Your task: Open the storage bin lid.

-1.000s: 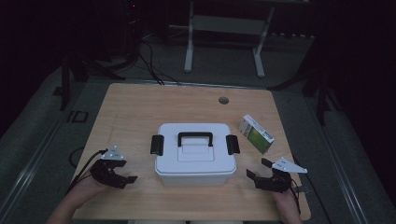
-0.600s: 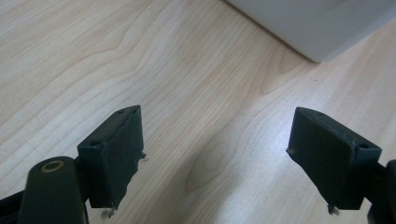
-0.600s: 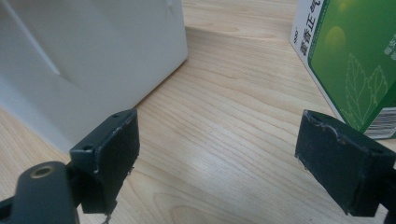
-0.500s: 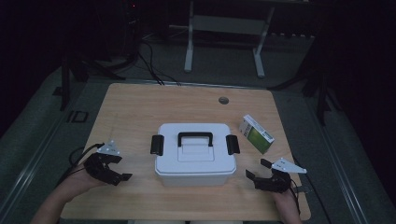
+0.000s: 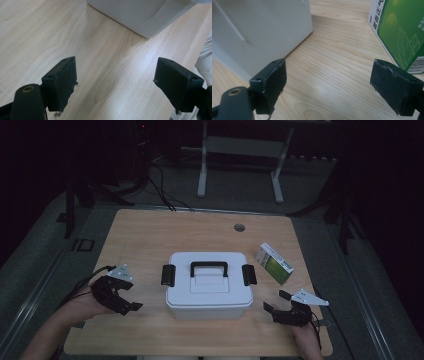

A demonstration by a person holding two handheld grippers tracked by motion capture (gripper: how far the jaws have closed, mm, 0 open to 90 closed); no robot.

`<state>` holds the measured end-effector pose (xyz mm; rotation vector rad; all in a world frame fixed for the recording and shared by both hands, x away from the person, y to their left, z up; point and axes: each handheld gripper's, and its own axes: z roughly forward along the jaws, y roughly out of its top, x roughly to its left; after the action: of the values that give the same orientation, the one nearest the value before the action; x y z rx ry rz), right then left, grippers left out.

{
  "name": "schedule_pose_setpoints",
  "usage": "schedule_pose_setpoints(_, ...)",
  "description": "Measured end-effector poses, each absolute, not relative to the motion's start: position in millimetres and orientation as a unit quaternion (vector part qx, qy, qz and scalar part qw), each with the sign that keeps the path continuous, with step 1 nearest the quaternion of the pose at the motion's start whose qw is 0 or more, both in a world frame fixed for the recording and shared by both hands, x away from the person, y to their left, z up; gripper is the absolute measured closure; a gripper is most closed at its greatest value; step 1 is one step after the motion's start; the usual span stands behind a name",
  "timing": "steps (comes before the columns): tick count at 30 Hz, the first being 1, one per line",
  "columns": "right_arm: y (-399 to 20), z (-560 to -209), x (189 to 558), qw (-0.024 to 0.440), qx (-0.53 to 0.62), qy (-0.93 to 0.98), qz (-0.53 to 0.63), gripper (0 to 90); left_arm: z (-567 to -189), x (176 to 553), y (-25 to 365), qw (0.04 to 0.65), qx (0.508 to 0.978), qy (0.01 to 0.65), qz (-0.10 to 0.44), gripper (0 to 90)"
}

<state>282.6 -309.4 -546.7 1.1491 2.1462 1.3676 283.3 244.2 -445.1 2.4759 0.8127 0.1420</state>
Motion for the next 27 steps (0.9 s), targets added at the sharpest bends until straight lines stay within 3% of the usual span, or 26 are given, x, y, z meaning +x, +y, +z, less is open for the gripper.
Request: schedule_pose_setpoints(27, -309.0, -547.1, 283.0, 0.168, 0.404, 0.757, 0.486, 13.4, -380.1, 294.6, 193.9, 0.221, 0.948, 0.224, 0.055, 18.5)
